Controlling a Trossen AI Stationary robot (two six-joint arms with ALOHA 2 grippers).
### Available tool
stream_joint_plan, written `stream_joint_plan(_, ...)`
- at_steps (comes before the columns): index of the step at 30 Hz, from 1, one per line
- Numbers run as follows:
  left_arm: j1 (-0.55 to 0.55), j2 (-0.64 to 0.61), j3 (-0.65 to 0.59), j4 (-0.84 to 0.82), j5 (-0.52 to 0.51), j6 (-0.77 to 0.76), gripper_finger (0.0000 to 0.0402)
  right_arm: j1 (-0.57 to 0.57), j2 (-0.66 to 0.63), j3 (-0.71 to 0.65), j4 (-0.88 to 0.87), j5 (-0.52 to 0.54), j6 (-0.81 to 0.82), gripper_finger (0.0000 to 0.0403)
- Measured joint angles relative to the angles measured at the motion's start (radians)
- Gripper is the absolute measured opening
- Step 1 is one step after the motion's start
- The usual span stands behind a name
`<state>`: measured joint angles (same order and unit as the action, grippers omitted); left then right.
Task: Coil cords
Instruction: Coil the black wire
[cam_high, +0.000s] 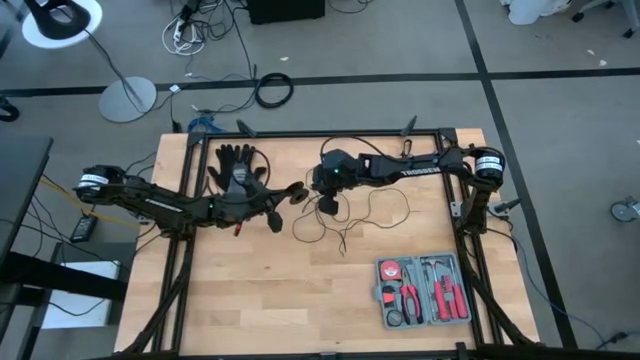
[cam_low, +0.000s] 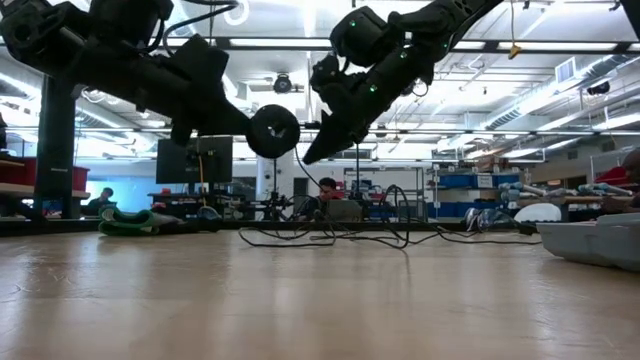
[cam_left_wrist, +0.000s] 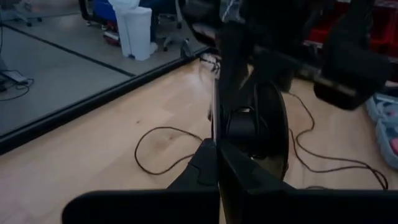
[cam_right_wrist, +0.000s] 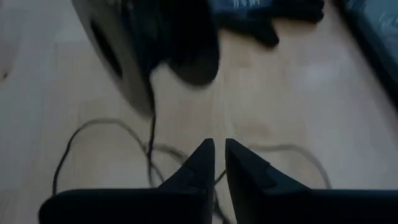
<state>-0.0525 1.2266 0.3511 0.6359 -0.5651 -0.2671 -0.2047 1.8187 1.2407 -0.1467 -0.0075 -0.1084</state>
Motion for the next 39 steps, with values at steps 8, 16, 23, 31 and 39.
stream_joint_plan(8, 0.0, -0.012, 0.0, 0.008, -0.072, -0.002, 0.0, 0.0, 0.0, -0.001, -0.158, -0.013, 0.017, 0.0044)
stream_joint_plan(16, 0.0, -0.082, -0.021, -0.013, -0.104, 0.02, 0.0, 0.0, -0.062, -0.12, -0.145, -0.027, 0.078, 0.0034)
stream_joint_plan(23, 0.0, -0.122, -0.056, 0.002, -0.108, 0.02, 0.0, 0.002, -0.194, -0.401, 0.234, -0.027, 0.197, 0.0022)
stream_joint_plan(31, 0.0, -0.123, -0.054, 0.072, -0.108, 0.054, 0.0, 0.027, -0.048, -0.599, 1.005, 0.009, 0.199, 0.0024)
stream_joint_plan(39, 0.0, -0.122, -0.054, 0.086, -0.108, 0.054, 0.0, 0.046, 0.086, -0.507, 1.063, 0.091, 0.163, 0.0046)
